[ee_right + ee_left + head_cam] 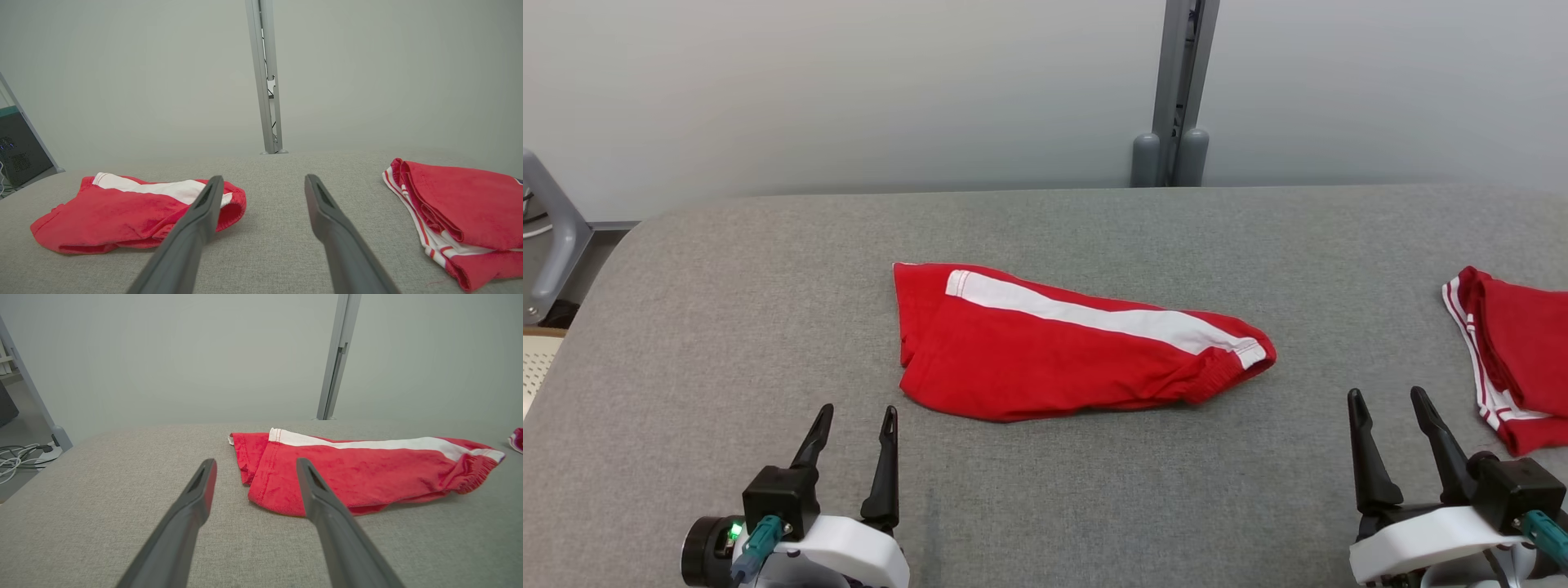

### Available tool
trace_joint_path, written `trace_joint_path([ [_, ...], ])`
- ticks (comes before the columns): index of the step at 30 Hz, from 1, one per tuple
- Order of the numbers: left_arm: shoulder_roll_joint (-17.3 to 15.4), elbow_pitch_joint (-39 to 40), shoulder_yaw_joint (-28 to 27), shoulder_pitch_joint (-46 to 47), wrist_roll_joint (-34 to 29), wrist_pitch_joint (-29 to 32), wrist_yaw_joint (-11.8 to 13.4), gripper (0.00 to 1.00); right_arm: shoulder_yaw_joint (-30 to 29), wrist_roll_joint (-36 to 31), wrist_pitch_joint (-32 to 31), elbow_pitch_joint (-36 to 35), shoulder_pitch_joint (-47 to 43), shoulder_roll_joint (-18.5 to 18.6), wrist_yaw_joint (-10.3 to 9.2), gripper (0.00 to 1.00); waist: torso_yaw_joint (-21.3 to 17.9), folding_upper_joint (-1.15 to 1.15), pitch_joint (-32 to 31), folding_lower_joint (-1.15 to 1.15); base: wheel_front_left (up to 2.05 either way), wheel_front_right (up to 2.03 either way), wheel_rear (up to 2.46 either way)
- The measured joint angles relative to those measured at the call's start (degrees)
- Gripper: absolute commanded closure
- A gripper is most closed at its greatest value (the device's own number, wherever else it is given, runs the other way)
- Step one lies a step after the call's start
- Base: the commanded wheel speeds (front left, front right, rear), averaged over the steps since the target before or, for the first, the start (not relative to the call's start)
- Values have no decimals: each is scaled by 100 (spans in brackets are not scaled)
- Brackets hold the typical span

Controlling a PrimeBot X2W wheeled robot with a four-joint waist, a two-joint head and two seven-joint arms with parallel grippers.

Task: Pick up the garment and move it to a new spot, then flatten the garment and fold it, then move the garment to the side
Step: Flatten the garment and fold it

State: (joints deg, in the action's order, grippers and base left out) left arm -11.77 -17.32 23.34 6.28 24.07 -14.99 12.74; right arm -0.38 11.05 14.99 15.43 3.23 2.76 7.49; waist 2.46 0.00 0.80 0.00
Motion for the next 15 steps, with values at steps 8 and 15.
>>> trace_joint_path([
  [8,104,-24,-111,0,-143,0,-97,0,44,18,0,120,80,0,0,0,138,0,51,0,0,0,0],
  [15,209,-81,-142,14,-267,0,-208,0,259,1016,1,732,369,-2,0,0,376,0,118,0,0,0,0],
])
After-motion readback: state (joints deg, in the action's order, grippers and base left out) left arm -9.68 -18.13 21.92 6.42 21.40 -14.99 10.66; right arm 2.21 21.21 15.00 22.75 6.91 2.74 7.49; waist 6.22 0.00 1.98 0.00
